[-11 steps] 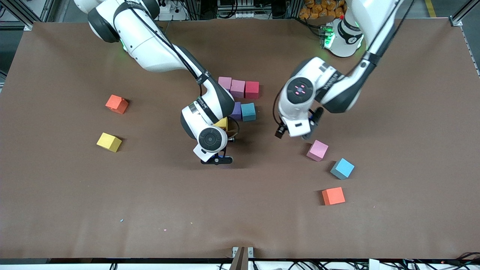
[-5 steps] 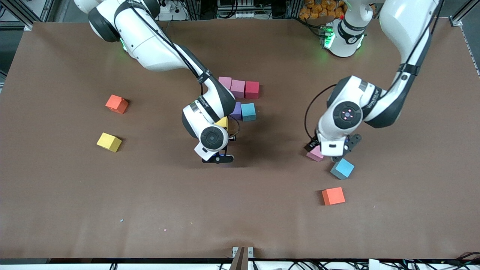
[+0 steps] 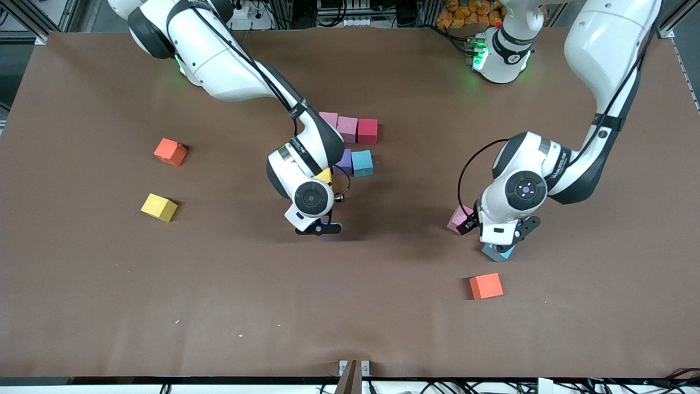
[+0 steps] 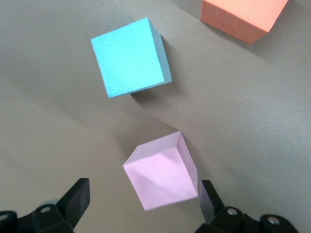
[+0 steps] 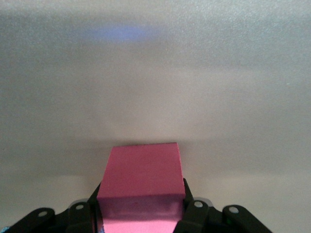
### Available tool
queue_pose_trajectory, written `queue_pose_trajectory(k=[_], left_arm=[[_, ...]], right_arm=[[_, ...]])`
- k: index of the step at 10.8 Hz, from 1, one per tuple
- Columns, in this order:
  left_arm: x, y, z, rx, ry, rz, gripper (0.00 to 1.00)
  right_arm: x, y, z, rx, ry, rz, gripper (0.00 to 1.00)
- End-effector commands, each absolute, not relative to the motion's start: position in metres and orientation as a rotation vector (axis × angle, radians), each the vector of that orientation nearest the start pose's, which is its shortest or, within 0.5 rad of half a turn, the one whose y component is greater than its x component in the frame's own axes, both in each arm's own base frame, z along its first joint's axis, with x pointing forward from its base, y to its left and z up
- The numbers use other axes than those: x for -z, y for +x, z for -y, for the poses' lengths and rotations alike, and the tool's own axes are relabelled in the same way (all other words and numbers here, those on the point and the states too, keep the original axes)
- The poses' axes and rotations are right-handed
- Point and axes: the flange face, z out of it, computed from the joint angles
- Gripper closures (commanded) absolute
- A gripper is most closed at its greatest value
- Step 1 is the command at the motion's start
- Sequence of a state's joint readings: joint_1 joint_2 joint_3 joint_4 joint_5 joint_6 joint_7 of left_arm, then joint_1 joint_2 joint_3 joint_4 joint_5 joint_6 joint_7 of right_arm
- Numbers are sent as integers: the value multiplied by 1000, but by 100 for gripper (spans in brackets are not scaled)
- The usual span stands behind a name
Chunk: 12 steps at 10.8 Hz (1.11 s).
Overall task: Arrange 11 blocks into digit 3
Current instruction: 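Grasp the pink cube with the left gripper while the right gripper places red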
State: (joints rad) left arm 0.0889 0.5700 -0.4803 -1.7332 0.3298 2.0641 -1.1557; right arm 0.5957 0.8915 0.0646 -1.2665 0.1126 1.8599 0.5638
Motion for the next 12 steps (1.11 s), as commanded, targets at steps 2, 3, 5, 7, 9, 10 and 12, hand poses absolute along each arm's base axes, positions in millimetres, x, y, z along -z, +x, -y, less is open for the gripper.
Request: queue_pose_trajectory(k=[2,3,5,7,9,10,12], left_arm=[[-247,624,195,-157,-2885,973,0],[-245,627,184,-172,-2876,1013,0],[-238,627,179,-216,-2858,1104,0],[-232,624,187,-224,-2809,1196,0],[-225,621,190,-228,-2769,1253,0],[-224,621,190,-229,-2757,1275,0],[-216,618,196,-232,-2746,1298,0]], right_arm=[[-194,558,-436,-532,-3168,38,0],[-197,559,-438,-520,-3164,40,0],[-216,567,-436,-482,-3150,29,0],[-234,579,-426,-449,-3135,16,0],[-259,602,-405,-392,-3113,-38,0],[-268,620,-386,-361,-3103,-70,0],[-288,655,-335,-292,-3088,-37,0]])
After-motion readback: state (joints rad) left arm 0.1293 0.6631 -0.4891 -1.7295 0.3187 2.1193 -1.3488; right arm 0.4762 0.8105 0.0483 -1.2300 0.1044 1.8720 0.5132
